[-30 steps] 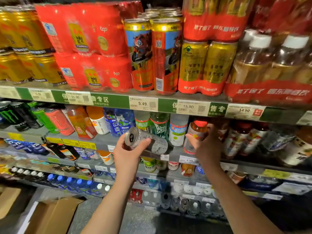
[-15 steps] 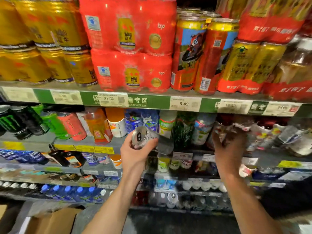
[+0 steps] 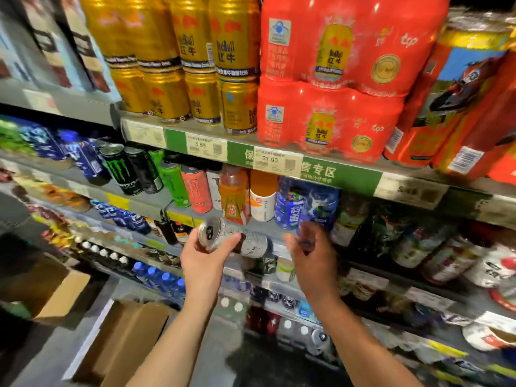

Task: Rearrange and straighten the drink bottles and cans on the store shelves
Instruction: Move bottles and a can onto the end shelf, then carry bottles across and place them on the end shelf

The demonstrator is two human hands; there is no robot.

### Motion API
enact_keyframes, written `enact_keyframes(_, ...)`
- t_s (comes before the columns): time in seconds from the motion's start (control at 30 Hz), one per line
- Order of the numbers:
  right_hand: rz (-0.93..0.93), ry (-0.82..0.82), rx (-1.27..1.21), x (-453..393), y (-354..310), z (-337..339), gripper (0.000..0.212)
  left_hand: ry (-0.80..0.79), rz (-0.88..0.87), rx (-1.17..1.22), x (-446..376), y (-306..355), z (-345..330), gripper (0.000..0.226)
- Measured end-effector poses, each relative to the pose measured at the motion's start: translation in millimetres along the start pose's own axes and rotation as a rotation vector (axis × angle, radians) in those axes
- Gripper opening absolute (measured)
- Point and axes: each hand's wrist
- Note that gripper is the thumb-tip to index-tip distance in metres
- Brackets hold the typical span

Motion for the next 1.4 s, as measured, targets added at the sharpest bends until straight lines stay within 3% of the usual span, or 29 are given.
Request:
enact_keyframes(0.17,0.029,-0.093,0.089,-23,-19,-66,0.038,0.104,-0.002,0.012,-34,0,32,0.035)
enact_keyframes(0.27,-0.027,-0.1,0.248,-37,-21,-106,0.071,0.131,0.038,0.017,-59,-3,49,0.064)
enact_keyframes(0.33,-0.001,-0.042,0.293,-40,-19,-131,0.076,0.129,0.031,0.04,-78,-6,61,0.068)
enact_keyframes(0.5,-0.027,0.244,0.268,-34,-34,-187,0.103,0.022,0.022,0.12,-125,-12,92,0.053)
enact_keyframes(0.73,-0.101,0.497,0.242,-43,-36,-217,0.096,-0.071,-0.006,0.072,-164,-24,113,0.046)
enact_keyframes(0.83,-0.088,0.543,0.071,-36,-40,-214,0.076,-0.115,-0.003,0.069,-170,-26,111,0.046)
enact_keyframes(1.07,-0.117,0.506,-0.045,-17,-35,-200,0.077,-0.202,0.009,0.111,-168,-20,105,0.046)
enact_keyframes(1.4,-0.153,0.481,-0.165,32,-34,-126,0.058,-0.226,0.023,0.094,-147,-14,62,0.061)
Point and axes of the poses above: each hand's wrist, its own x-axis away from the middle knuckle, its own z-axis out of the back of the hand, y = z × x
